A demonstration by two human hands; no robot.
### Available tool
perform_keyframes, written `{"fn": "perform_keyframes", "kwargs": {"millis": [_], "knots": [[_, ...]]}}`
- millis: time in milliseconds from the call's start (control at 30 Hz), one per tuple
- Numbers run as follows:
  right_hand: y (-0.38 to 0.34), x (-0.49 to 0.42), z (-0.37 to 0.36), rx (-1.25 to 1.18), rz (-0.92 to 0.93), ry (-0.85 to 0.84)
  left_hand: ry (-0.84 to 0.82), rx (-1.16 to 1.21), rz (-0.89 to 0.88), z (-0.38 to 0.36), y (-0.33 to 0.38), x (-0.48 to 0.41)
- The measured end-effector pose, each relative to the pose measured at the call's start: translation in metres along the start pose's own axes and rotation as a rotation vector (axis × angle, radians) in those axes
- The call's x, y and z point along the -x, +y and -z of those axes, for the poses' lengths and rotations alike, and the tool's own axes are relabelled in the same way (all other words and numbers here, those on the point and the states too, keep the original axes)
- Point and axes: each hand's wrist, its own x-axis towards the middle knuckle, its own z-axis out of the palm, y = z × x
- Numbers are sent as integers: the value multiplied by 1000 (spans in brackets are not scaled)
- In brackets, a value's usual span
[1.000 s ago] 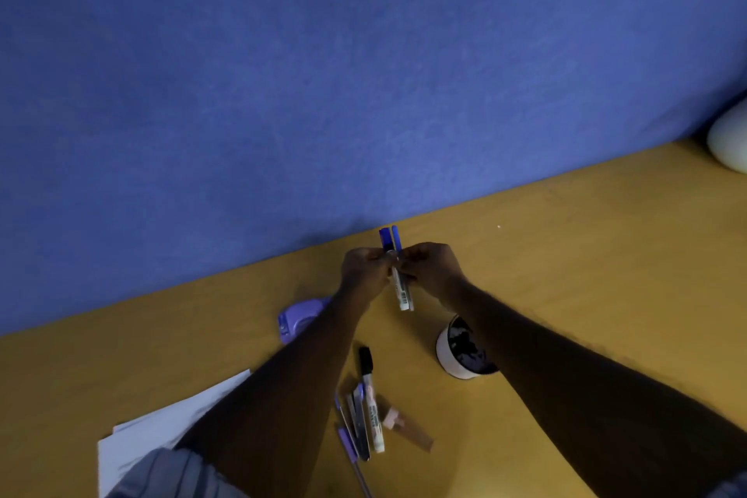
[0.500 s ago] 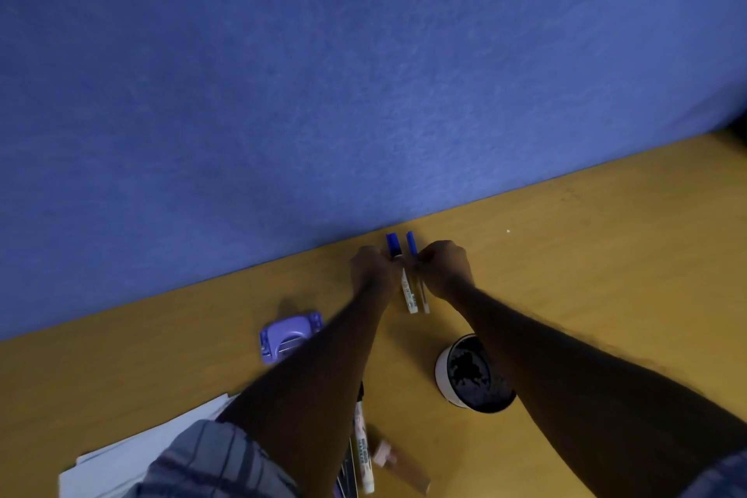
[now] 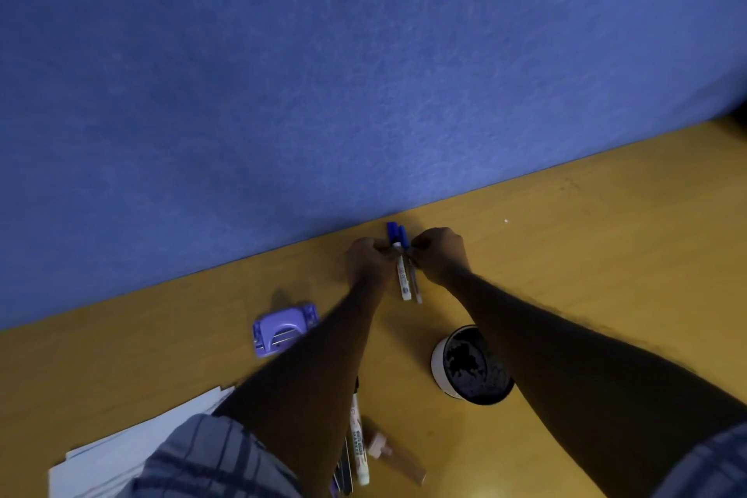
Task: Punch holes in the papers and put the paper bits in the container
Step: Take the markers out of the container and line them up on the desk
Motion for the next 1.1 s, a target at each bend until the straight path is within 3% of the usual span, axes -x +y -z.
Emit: {"fn": "perform_keyframes", "kwargs": {"millis": [467,800,933,1100], "knots": [[-18,22,22,53,57,74,-37,-39,-108,51,-8,14],[-64,102,17,119,297,45,136,-30,-206,116,-55,98],[-61,146,-8,213,362,-34,103,-187,-252,128,-98,145],[-36,180,-38,602,330,-165,21,-204,-90,124,-139,185]]}}
